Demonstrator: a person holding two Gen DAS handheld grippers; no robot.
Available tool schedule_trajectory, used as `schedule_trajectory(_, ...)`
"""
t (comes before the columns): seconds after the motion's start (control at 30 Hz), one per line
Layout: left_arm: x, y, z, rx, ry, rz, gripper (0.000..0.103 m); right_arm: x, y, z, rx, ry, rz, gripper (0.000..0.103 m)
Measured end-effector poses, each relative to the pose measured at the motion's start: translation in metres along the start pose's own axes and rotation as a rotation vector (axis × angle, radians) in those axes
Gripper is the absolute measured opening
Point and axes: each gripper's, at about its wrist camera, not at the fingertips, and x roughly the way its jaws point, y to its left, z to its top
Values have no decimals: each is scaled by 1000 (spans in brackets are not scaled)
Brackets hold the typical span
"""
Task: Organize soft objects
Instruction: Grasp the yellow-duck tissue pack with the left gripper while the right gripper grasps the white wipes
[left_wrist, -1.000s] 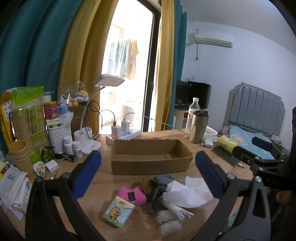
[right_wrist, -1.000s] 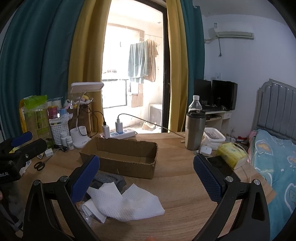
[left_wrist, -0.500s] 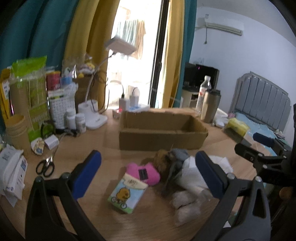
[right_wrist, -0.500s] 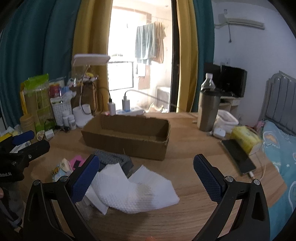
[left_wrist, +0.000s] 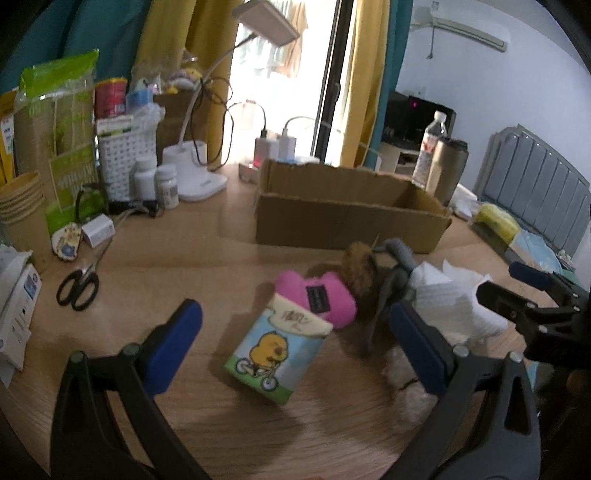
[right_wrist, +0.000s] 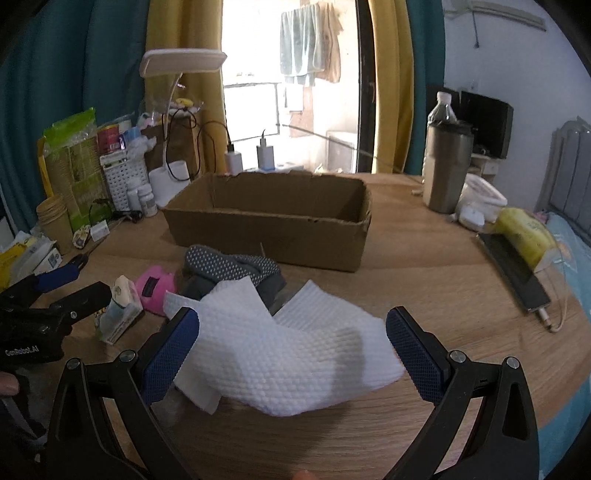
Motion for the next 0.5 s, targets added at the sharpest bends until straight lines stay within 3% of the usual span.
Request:
schedule_trajectory(0.3, 18, 6, -8, -15, 77, 2, 102, 24, -1, -5, 46, 100, 76, 101)
schedule_trajectory(0.43, 21, 4, -9, -1, 98, 6, 101, 29, 0, -7, 69, 134, 101, 80)
schedule_trajectory(0.5, 22, 2, -10, 9, 107, 6, 98, 32, -2, -8, 86, 153, 113, 76)
